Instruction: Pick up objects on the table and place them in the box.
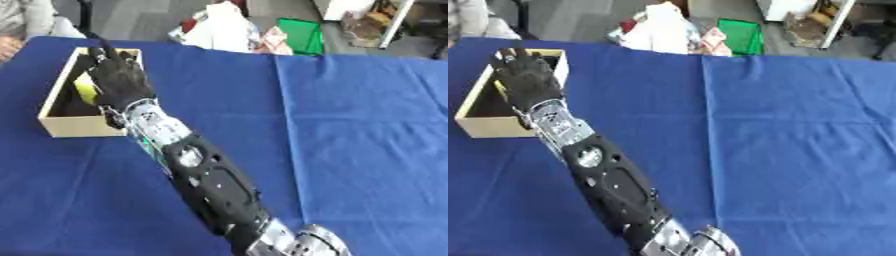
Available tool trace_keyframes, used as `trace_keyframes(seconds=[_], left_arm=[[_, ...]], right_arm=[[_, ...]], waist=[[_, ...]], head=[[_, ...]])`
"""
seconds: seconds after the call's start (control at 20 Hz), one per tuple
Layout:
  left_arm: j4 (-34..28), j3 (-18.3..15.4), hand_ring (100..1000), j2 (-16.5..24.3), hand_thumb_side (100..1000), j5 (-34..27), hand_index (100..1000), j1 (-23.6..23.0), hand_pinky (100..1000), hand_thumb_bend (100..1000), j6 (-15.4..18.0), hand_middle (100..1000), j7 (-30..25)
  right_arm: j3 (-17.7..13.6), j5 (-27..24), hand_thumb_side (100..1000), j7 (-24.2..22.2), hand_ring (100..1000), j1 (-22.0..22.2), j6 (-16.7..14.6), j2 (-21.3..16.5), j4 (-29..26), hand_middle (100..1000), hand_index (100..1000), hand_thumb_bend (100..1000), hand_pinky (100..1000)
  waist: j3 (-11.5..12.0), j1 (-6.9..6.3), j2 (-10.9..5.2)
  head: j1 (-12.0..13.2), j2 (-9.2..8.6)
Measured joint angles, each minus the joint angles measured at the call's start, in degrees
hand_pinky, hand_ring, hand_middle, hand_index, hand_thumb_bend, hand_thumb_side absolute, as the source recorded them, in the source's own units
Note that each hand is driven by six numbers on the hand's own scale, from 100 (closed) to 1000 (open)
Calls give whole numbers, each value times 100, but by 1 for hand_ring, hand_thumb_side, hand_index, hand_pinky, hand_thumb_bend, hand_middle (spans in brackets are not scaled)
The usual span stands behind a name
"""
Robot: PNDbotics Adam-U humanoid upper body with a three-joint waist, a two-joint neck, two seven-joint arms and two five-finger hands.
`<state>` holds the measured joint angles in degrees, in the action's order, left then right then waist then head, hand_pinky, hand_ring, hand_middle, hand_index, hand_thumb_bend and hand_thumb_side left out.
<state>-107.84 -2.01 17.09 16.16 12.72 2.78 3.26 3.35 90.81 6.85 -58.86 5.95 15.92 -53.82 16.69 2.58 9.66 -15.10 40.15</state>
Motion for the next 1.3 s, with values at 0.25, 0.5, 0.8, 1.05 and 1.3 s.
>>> trace_keyframes(seconds=[0.25,0.5,0.8,1.05,1.3], left_arm=[[2,-2,510,1,135,-29,745,-2,852,100,0,377,0],[4,-3,519,7,135,-66,748,-3,852,100,5,396,-1],[7,-5,523,37,134,-124,749,-2,853,100,53,403,-17],[15,-13,554,61,137,-156,756,-3,861,100,80,449,-24],[44,-20,569,110,147,-223,758,-3,863,100,148,467,-43]], right_arm=[[-181,-450,100,199,1000,-12,172,-180,-223,883,894,100,777],[-371,-965,100,463,1000,-12,355,-401,-426,894,882,100,769],[-527,-1596,100,761,1000,-12,525,-625,-536,896,878,100,767],[-594,-2030,100,956,1000,-8,623,-777,-536,905,868,100,766],[-848,-2544,100,1175,1000,7,741,-1327,-489,908,865,100,766]], waist=[[-106,-6,-8],[-234,-41,-8],[-295,-42,-8],[-465,-34,-9],[-505,-42,-9]], head=[[43,0],[81,0],[116,0],[166,0],[195,1]])
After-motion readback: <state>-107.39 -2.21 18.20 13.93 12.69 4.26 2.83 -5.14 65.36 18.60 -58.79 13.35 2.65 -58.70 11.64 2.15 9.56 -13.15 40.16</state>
